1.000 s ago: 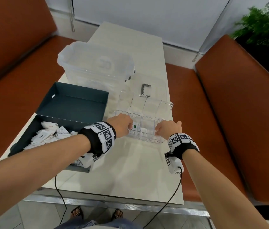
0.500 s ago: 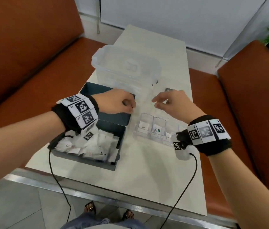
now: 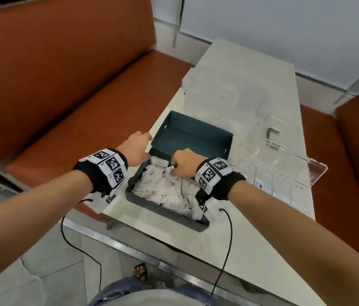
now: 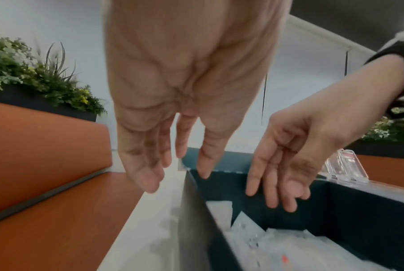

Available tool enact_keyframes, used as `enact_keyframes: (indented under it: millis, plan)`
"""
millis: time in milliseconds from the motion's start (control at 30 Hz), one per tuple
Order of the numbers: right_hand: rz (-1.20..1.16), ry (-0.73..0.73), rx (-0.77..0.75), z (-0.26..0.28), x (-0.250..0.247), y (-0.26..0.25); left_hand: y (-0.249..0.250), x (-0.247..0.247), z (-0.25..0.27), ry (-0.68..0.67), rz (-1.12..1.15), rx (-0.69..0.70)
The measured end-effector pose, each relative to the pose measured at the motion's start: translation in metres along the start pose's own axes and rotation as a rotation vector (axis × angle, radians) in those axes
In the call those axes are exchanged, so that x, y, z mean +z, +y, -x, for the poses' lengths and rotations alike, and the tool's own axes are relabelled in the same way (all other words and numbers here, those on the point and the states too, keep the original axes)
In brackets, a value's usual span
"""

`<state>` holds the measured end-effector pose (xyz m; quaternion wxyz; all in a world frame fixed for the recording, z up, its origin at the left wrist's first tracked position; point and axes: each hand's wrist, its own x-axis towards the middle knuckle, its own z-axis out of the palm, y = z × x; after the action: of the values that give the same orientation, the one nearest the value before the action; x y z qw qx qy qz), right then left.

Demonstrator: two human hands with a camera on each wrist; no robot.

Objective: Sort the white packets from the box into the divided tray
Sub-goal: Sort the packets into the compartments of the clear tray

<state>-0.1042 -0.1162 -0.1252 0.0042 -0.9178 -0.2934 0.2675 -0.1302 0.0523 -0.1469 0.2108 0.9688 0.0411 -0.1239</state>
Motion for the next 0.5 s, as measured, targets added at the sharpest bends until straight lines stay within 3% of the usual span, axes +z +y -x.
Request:
enact_keyframes:
  millis: [167, 333, 500]
  plan:
    - [-0.034, -0.028, 0.098, -0.027, 0.025, -0.017, -0.013, 0.016, -0.001, -0.038, 0.158, -0.05]
    - [-0.332, 0.053, 0.142, -0.042, 0.039, -0.031, -0.014, 0.02, -0.001, -0.035, 0.151, -0.051]
    - [-0.617, 0.103, 0.298, -0.054, 0.051, -0.036, -0.015, 0.017, 0.0, -0.046, 0.206, -0.064]
